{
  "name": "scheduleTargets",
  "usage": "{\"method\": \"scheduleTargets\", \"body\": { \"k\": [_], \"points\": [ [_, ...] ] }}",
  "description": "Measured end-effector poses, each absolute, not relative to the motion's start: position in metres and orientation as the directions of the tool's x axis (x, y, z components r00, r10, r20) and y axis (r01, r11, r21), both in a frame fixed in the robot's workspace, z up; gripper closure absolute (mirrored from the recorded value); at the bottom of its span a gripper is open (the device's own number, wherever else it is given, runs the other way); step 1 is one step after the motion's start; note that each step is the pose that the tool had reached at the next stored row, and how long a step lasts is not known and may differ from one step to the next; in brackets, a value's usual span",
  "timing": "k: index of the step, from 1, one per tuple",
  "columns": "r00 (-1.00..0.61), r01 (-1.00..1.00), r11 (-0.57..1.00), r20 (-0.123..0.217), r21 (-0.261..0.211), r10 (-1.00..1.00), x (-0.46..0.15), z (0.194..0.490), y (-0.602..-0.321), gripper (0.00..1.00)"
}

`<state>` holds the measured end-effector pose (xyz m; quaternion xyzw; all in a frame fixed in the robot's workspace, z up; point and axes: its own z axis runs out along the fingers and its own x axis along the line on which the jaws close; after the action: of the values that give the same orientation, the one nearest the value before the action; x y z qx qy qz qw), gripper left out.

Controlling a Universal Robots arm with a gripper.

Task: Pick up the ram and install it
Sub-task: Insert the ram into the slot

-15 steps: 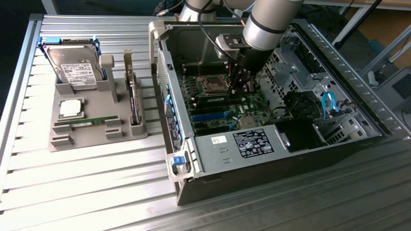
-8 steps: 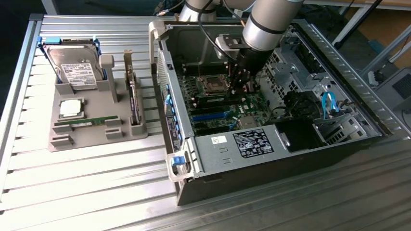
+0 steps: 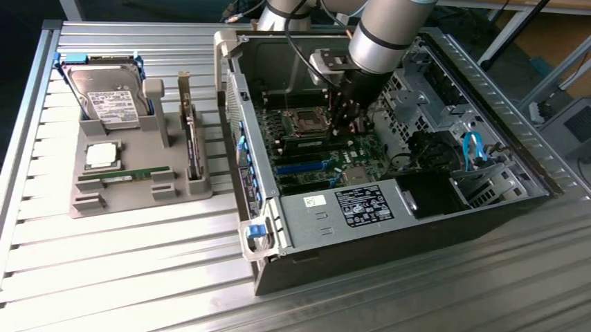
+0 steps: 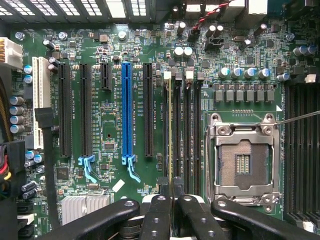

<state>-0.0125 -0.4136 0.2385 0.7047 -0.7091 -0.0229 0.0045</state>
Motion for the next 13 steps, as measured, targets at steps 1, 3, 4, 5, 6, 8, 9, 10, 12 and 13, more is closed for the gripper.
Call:
{"method": "scheduleTargets", "body": {
  "k": [1, 3, 4, 5, 6, 8, 9, 10, 12, 13],
  "points": [
    [-0.007, -0.999, 0.006, -0.026, 0.039, -1.0, -0.0125, 0.2379, -0.4136, 0.88],
    [-0.007, -0.999, 0.006, -0.026, 0.039, -1.0, -0.0125, 0.237, -0.4136, 0.88],
    [-0.007, -0.999, 0.006, -0.026, 0.039, -1.0, -0.0126, 0.2363, -0.4136, 0.88],
    [-0.007, -0.999, 0.006, -0.026, 0.039, -1.0, -0.0126, 0.2359, -0.4136, 0.88],
    [-0.007, -0.999, 0.006, -0.026, 0.039, -1.0, -0.0126, 0.2355, -0.4136, 0.88],
    [-0.007, -0.999, 0.006, -0.026, 0.039, -1.0, -0.0126, 0.2342, -0.4136, 0.88],
    [-0.007, -0.999, 0.006, -0.026, 0.039, -1.0, -0.0126, 0.2333, -0.4136, 0.88],
    [-0.007, -0.999, 0.006, -0.026, 0.039, -1.0, -0.0126, 0.2329, -0.4136, 0.88],
    [-0.007, -0.999, 0.006, -0.026, 0.039, -1.0, -0.0126, 0.2327, -0.4136, 0.88],
    [-0.007, -0.999, 0.006, -0.026, 0.039, -1.0, -0.0126, 0.2325, -0.4136, 0.88]
  ]
}}
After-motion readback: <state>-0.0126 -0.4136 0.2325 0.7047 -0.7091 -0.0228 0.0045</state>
